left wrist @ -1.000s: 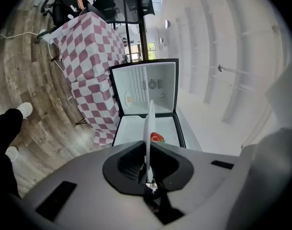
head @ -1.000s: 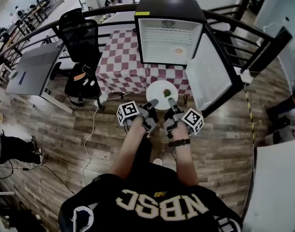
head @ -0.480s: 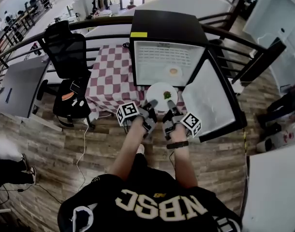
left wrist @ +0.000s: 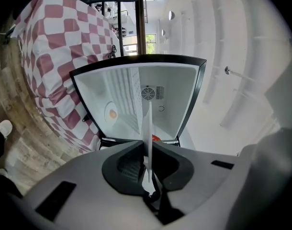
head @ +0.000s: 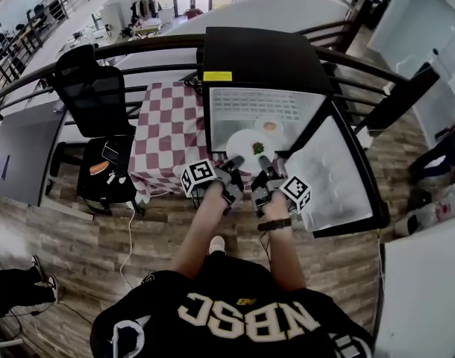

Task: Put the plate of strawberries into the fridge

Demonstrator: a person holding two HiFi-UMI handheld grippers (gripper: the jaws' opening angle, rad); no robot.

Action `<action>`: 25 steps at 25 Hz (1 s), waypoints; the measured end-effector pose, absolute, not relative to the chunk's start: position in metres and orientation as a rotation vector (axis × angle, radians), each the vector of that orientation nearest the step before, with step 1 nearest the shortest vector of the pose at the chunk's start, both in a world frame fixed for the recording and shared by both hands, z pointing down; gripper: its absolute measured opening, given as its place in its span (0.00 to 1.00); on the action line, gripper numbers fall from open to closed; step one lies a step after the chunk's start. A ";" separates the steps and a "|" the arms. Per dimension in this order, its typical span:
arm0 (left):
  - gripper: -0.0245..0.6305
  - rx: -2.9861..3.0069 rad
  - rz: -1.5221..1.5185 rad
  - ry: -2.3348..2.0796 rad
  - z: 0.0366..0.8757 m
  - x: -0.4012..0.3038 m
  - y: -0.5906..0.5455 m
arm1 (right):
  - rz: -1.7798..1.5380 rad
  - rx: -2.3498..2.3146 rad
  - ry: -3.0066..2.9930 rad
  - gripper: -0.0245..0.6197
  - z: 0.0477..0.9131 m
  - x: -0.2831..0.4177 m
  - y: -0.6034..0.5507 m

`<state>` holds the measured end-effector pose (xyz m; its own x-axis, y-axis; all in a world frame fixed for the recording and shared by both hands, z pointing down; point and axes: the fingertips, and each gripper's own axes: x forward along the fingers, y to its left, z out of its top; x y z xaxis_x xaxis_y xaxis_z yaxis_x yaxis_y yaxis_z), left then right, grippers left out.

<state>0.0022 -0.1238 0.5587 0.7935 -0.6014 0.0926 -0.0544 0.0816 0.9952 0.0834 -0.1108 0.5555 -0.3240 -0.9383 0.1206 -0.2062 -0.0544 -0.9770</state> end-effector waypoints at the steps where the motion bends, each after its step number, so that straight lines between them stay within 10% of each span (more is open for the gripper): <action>1: 0.09 1.454 -0.438 -0.560 0.558 0.003 -0.129 | -1.425 -1.245 1.563 0.11 0.555 0.084 -0.116; 25: 0.09 1.424 -0.409 -0.574 0.580 0.032 -0.209 | -1.470 -1.272 1.503 0.11 0.579 0.112 -0.194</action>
